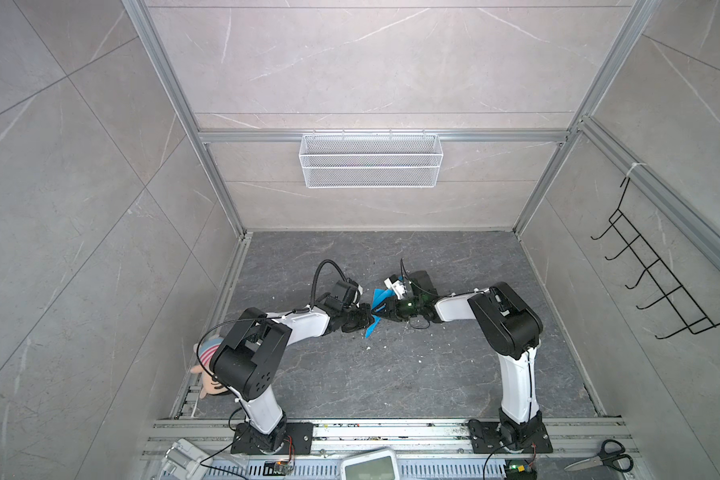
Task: Fold a paper plane with a square sheet of paper (pick it up from the middle)
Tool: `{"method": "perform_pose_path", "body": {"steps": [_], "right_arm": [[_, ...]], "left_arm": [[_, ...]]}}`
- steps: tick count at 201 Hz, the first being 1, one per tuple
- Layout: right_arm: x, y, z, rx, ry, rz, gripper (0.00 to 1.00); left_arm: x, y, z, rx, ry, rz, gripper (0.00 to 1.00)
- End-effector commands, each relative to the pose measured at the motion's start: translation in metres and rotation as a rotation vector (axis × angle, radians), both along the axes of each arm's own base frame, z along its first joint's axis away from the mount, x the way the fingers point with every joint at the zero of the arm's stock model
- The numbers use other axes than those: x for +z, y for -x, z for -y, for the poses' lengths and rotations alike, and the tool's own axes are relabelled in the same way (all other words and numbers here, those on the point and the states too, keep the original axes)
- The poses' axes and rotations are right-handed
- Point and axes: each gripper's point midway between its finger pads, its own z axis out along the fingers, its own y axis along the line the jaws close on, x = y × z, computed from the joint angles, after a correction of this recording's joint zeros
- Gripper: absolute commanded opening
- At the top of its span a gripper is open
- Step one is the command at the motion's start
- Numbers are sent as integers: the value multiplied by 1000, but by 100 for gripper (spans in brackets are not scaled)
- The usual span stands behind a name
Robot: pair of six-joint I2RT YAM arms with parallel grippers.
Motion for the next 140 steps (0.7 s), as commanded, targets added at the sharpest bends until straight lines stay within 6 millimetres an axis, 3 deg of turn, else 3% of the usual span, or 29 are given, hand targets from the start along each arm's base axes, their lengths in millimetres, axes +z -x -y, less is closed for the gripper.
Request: {"method": "perform_pose_path", "body": {"steps": [1,72,109,140], "right_arm": [[-47,12,17,-56,118,-113,39],[-38,10,12,-48,80,-102,38],[-26,6,9,-32,42,-77,38],[-24,-8,20,-55,37,-66,39]], "left_arm": [[-2,0,1,4,-2,-39,3],[-25,11,-6,20,-74,-121,0],[-27,12,-9,24,-96,-134,0],[-34,16,-13,23,-130,-158,0]]}}
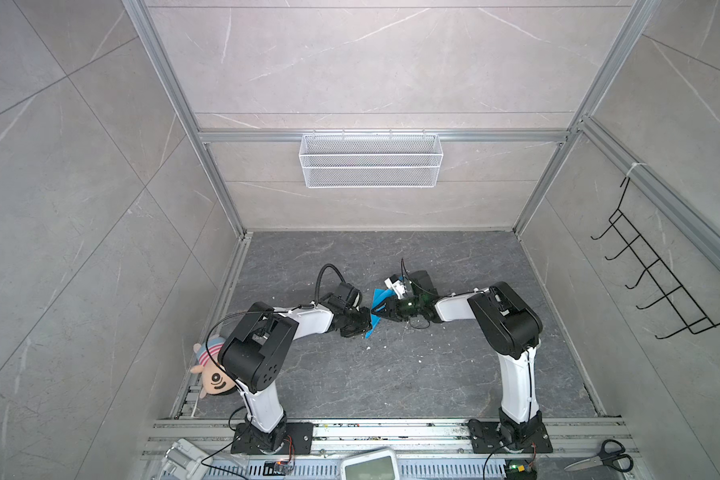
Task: Fold a paper plane with a square sheet of paper (pick it up from the middle)
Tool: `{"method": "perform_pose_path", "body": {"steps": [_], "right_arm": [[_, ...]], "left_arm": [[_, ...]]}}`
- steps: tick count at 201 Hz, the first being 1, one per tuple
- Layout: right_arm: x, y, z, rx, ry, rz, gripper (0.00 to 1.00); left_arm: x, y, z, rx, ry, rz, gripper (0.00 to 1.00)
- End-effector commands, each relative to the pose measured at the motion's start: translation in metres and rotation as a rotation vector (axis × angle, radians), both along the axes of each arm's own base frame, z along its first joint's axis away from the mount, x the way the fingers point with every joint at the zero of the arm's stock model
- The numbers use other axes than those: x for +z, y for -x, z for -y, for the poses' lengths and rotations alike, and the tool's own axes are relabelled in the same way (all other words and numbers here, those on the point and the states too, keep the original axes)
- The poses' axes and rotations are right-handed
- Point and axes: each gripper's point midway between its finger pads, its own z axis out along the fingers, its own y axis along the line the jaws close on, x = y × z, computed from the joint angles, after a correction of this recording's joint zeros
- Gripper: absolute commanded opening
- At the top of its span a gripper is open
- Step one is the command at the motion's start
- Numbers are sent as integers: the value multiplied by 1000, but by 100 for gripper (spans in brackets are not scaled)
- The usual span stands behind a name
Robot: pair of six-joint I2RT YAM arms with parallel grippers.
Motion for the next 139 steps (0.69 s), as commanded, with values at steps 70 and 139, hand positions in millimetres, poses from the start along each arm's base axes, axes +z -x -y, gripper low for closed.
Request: {"method": "perform_pose_path", "body": {"steps": [70,139], "right_arm": [[-39,-50,50,-119,40,-72,37],[-24,-87,68,-163,22,-30,37]], "left_arm": [[-25,17,-17,-2,-149,-104,0],[-25,16,-15,-16,-156,-104,0]]}}
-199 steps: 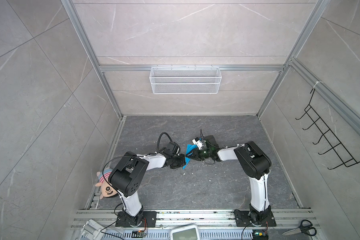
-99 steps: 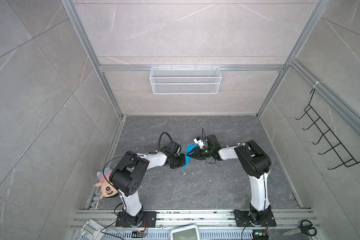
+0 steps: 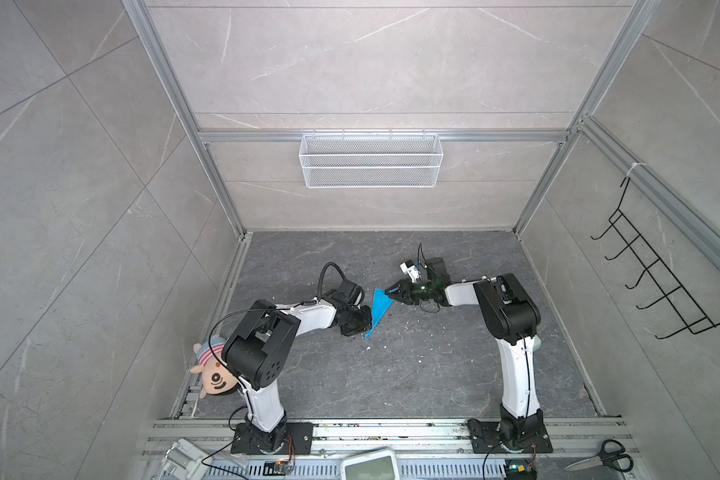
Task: Fold a paper plane with a square sheet of paper (pick it up from the middle)
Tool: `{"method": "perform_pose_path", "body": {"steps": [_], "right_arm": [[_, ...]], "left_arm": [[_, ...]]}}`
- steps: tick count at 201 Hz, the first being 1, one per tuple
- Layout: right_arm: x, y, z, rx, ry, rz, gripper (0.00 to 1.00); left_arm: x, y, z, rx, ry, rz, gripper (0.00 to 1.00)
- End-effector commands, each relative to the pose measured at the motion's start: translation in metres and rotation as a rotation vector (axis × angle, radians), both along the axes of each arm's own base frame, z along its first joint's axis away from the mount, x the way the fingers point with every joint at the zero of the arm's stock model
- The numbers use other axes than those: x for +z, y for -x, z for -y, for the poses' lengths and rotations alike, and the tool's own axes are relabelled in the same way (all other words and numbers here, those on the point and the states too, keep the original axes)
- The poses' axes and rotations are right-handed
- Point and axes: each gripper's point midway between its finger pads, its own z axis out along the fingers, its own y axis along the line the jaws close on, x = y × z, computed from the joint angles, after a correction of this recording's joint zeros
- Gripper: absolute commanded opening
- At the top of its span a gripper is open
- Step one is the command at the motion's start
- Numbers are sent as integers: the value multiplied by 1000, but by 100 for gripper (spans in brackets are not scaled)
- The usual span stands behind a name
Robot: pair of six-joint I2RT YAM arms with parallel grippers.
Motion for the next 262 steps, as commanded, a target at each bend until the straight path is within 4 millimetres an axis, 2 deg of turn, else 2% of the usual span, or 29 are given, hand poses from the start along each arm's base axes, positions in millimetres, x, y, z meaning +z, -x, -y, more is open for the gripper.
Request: {"method": "perform_pose_path", "body": {"steps": [1,34,56,81,99,118,166,207,232,242,262], "right_arm": [[-23,-10,17,-55,76,-30,37],[35,-6,16,-30,45,79,37],[49,9,21,-33,72,114,37],[42,29,20,-20,100,113,37],[32,43,7,30,106,98,37],[22,49,-4,62,100,74,37],[10,48,-20,99,83,44,36],[11,47,-23,109,71,38,36],[12,46,-21,98,77,39,36],[12,46,-21,93,79,39,36],[14,45,-21,91,79,43,36]], "left_arm": [[-22,17,-14,-18,-100,-69,0],[-9,11,-9,-35,-74,-28,0],[9,4,1,-61,-22,28,0],[23,-2,9,-81,22,79,2],[30,-5,13,-89,42,106,5],[38,-9,18,-95,72,132,8],[59,-18,26,-107,112,183,15],[58,-33,26,-87,77,207,16],[70,-39,26,-109,62,262,19],[76,-38,26,-136,61,288,21],[89,-33,23,-199,58,359,34]]}}
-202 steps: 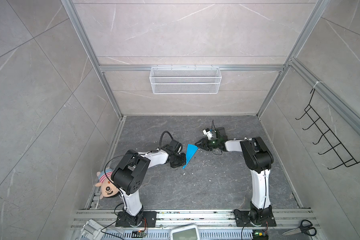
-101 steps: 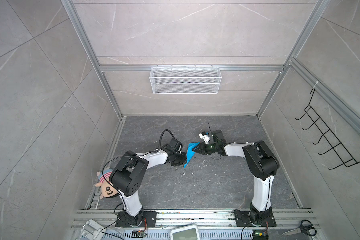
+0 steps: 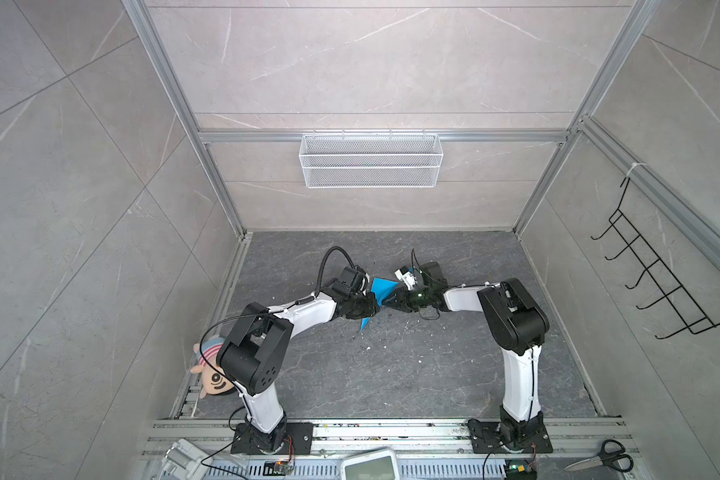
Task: Fold a paper plane with a square sheet of paper (pick it up from the middle)
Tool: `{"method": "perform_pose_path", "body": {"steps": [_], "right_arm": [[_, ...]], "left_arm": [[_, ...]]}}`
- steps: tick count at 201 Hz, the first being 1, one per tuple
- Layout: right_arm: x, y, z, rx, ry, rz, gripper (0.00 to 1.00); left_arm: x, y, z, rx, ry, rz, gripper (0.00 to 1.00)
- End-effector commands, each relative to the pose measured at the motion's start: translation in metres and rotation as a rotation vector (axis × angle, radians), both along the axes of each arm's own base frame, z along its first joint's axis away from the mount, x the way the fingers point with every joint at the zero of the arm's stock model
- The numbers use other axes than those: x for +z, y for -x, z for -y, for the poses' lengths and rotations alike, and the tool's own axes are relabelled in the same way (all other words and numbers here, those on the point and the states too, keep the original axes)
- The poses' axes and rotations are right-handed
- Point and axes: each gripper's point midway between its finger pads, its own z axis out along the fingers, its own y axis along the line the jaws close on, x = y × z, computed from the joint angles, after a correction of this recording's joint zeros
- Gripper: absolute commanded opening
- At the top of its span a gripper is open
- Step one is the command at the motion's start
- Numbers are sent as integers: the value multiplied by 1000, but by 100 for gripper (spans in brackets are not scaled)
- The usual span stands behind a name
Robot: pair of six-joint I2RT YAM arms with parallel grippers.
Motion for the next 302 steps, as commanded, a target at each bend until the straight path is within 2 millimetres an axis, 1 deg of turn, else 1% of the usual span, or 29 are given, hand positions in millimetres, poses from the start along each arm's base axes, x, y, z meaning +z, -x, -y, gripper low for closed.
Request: {"method": "perform_pose_path", "body": {"steps": [1,13,25,36,55,72,84,99,123,156,177,196,214,237,253,265,274,279,302], "right_arm": [[6,-2,-3,5,-7,9,36],[7,-2,-3,4,-7,10,36],[7,-3,-4,3,-8,12,36],[7,-3,-4,2,-8,12,36],[7,-4,-4,1,-10,12,36],[7,-4,-5,0,-12,7,36],[6,-4,-5,1,-13,6,36],[8,-5,-5,0,-16,9,36],[9,-5,-5,-1,-16,10,36],[14,-5,-5,-5,-17,23,36],[17,-6,-4,-10,-24,40,36],[22,-8,-2,-22,-25,63,36],[26,-8,1,-33,-35,83,36],[33,-8,4,-46,-48,110,37],[40,-6,6,-46,-56,135,36],[48,-4,5,-40,-70,160,37],[50,-3,6,-44,-71,166,37],[52,-4,7,-48,-69,169,37],[55,-6,6,-56,-74,176,37]], "left_arm": [[32,0,0,-82,-3,138,35],[33,1,-2,-113,-15,182,43],[30,0,-4,-134,-39,210,48],[28,-1,-1,-166,-39,228,51],[18,-9,4,-186,-58,236,51],[5,-17,6,-196,-96,228,51],[-2,-23,6,-199,-118,233,50],[-10,-26,7,-215,-134,231,49],[-21,-29,9,-224,-145,223,43],[-30,-31,9,-226,-159,220,32],[-35,-32,5,-217,-183,212,21],[-40,-33,-1,-195,-204,200,13],[-37,-32,-1,-190,-192,200,4],[-27,-26,4,-193,-126,198,0],[-18,-14,9,-198,-47,163,0],[-10,-4,14,-199,28,139,0],[-8,5,15,-194,71,120,0],[-4,5,17,-186,98,124,0],[-6,18,12,-144,153,105,0]]}}
